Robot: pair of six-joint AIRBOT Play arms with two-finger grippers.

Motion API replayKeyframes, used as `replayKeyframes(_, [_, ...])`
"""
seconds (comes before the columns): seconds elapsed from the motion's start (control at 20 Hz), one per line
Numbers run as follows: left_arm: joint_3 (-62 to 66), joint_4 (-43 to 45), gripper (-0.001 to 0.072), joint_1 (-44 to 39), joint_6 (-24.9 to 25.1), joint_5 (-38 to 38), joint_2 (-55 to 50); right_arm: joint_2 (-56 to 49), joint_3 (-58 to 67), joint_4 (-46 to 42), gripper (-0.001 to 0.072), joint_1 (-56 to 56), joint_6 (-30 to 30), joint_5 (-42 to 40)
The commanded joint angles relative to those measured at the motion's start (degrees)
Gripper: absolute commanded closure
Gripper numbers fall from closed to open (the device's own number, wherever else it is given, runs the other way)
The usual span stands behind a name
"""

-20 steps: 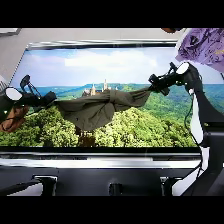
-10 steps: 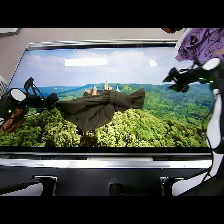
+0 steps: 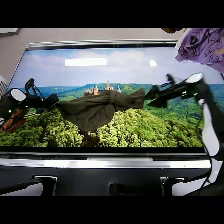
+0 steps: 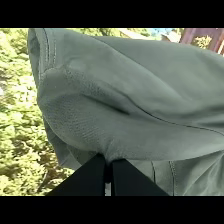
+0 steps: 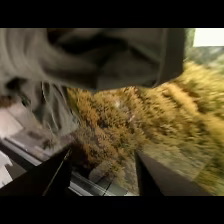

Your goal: Fold the clothes and pants, and hang the long-sleeved shirts on hangers.

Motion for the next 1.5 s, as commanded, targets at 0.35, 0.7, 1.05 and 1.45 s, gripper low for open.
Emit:
replayKeyframes(0.35, [0.0, 0.0, 0.0691, 0.0, 0.0, 0.0, -0.1, -2.2, -8.7, 3.1, 0.0229, 15.8, 2.7, -20.3])
replayKeyframes(0.7, [0.0, 0.5, 0.0692, 0.0, 0.0, 0.0, -0.2, -5.4, -8.7, 4.2, 0.0235, 16.4, 3.2, -26.3])
replayKeyframes(1.05, [0.0, 0.5, 0.0692, 0.0, 0.0, 0.4, -0.2, -6.2, -8.6, 3.9, 0.0473, 16.4, 3.6, -29.9])
replayKeyframes(1.45, [1.8, 0.5, 0.0694, 0.0, 2.1, 0.8, 0.9, -0.9, -4.7, 0.4, 0.0684, 16.3, 2.7, -27.9])
